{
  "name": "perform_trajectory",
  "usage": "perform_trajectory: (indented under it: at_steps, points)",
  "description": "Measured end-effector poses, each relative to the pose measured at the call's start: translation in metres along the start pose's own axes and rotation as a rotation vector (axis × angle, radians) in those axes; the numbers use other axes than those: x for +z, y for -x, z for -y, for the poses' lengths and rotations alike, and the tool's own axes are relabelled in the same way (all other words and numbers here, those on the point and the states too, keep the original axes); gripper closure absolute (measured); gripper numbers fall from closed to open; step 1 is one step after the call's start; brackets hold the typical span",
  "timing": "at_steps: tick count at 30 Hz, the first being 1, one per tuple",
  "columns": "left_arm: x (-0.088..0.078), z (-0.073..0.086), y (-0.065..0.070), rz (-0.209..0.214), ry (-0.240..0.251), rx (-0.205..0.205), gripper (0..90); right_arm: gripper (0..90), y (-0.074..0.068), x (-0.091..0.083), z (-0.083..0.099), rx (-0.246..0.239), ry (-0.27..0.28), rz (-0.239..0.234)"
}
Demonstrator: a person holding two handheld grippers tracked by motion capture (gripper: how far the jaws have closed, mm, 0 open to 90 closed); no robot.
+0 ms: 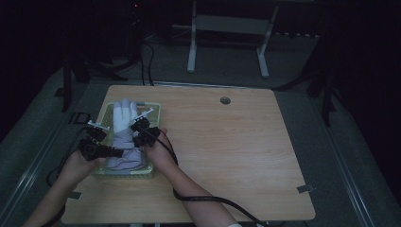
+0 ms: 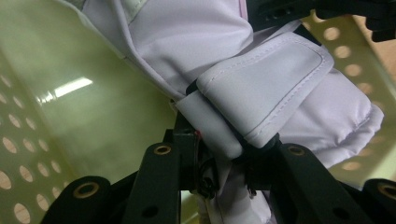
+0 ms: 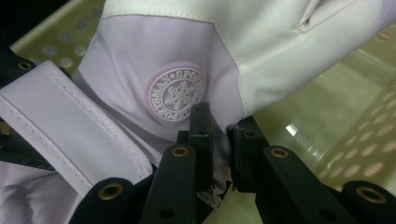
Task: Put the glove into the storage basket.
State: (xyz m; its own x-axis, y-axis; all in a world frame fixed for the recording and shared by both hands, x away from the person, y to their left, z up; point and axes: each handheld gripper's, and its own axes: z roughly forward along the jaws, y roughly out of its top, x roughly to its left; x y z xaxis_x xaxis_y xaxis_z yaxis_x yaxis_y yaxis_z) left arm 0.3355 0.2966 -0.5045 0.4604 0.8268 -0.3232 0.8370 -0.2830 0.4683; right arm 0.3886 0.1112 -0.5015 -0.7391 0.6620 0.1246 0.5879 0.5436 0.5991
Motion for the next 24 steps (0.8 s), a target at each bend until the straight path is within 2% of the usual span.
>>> perform_trajectory:
  at_steps: [7,9,11,13,16,18,19,21,24]
  points:
    - [0.010,0.004,-0.005,-0.015,-0.033,-0.030,70.5,80.2,-0.005,0.014,-0.002,-0.011,-0.063,0.021]
    - [0.013,0.004,-0.007,-0.020,-0.055,-0.032,69.3,78.0,-0.006,0.018,-0.003,-0.014,-0.087,0.023]
    - [0.016,0.005,-0.007,-0.021,-0.067,-0.055,65.4,74.2,-0.007,0.019,-0.003,-0.031,-0.099,0.033]
    - [0.017,0.005,-0.005,-0.042,-0.076,-0.041,60.3,68.5,-0.009,0.021,-0.004,-0.063,-0.105,0.044]
    - [0.019,0.005,-0.001,-0.088,-0.103,-0.018,54.3,63.4,-0.008,0.021,-0.004,-0.065,-0.102,0.042]
    - [0.019,0.005,0.000,-0.104,-0.108,-0.015,52.2,60.8,-0.009,0.021,-0.004,-0.073,-0.101,0.044]
    - [0.019,0.005,0.002,-0.127,-0.105,-0.012,50.7,58.8,-0.010,0.020,-0.004,-0.079,-0.096,0.048]
    - [0.018,0.004,0.003,-0.143,-0.100,-0.011,47.0,51.7,-0.006,0.017,-0.006,-0.076,-0.083,0.038]
    - [0.019,0.004,0.006,-0.165,-0.089,0.001,44.1,49.5,-0.003,0.011,-0.008,-0.076,-0.063,0.054]
